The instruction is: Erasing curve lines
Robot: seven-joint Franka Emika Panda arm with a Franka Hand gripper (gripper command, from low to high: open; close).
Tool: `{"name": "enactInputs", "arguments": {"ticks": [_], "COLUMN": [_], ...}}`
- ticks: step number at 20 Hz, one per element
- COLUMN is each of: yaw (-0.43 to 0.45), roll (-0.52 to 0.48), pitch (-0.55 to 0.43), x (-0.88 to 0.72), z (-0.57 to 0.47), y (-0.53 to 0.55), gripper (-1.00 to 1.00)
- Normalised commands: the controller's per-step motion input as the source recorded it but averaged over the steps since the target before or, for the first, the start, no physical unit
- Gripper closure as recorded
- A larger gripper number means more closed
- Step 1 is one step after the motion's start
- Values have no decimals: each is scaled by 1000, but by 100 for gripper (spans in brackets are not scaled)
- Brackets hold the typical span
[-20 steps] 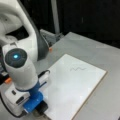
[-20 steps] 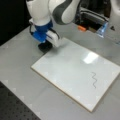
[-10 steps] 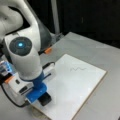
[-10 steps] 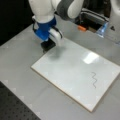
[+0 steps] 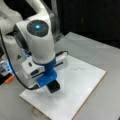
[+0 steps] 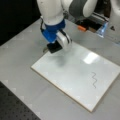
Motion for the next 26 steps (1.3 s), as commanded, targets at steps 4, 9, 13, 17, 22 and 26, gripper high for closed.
{"name": "enactInputs", "arguments": {"ticks": [4, 9, 13, 17, 22, 26], "yaw": [-118, -164, -194, -221, -301, -305], "roll": [92, 83, 70, 59, 96, 146], "pitch": [-137, -178, -251, -248, -272, -277], "x": [-478, -544, -411, -255, -202, -160], "z": [175, -1, -288, -336, -323, -256], "y": [681, 682, 484, 238, 170, 170], "gripper": [100, 100, 100, 100, 100, 100]}}
